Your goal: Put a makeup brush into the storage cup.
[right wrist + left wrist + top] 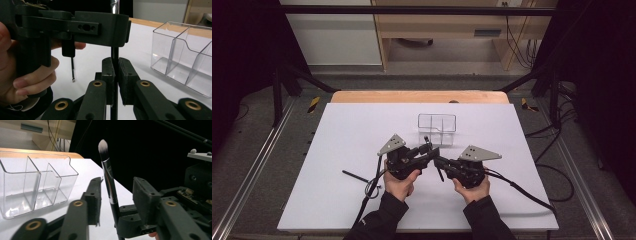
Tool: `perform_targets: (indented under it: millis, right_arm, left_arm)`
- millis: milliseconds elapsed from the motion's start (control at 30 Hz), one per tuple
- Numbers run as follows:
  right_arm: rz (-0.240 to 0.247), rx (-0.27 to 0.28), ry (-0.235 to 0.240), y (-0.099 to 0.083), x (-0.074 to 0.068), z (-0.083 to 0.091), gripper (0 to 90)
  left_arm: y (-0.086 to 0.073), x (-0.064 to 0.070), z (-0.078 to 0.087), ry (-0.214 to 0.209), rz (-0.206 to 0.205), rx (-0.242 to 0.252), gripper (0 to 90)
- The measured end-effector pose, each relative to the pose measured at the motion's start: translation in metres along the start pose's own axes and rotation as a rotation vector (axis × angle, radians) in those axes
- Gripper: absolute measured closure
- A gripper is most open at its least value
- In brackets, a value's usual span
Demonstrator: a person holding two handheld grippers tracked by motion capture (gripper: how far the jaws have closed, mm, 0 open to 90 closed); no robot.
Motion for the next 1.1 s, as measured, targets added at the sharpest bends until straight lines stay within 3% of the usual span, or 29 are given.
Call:
perform_targets:
  millis: [700, 933, 1100]
  right_arm:
    - [-0.004, 0.001, 0.004, -0.0002, -0.0007, -0.0008, 84.2]
    - [-0.015, 0.006, 0.01, -0.0004, -0.0012, -0.0018, 83.6]
    - [-0.008, -0.008, 0.002, -0.0016, 0.0007, -0.0031, 75.3]
  left_arm:
    - [-0.0016, 0.0004, 0.0017, 0.018, 0.041, 0.028, 82.5]
    - [-0.0009, 0.0014, 0.0031, 0.02, 0.025, 0.032, 83.1]
    - [-0.0012, 0.0025, 0.0041, 0.032, -0.011, 0.029, 83.1]
Point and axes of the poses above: each handheld gripper's, and its own axes: z roughly backward along the jaws, y roughly out of its top, x roughly to its right, the point moved 3 cm from there along -z, roughly forward along the jaws, and after that the axes turned 14 degrees about x, right-handed, at the moved point
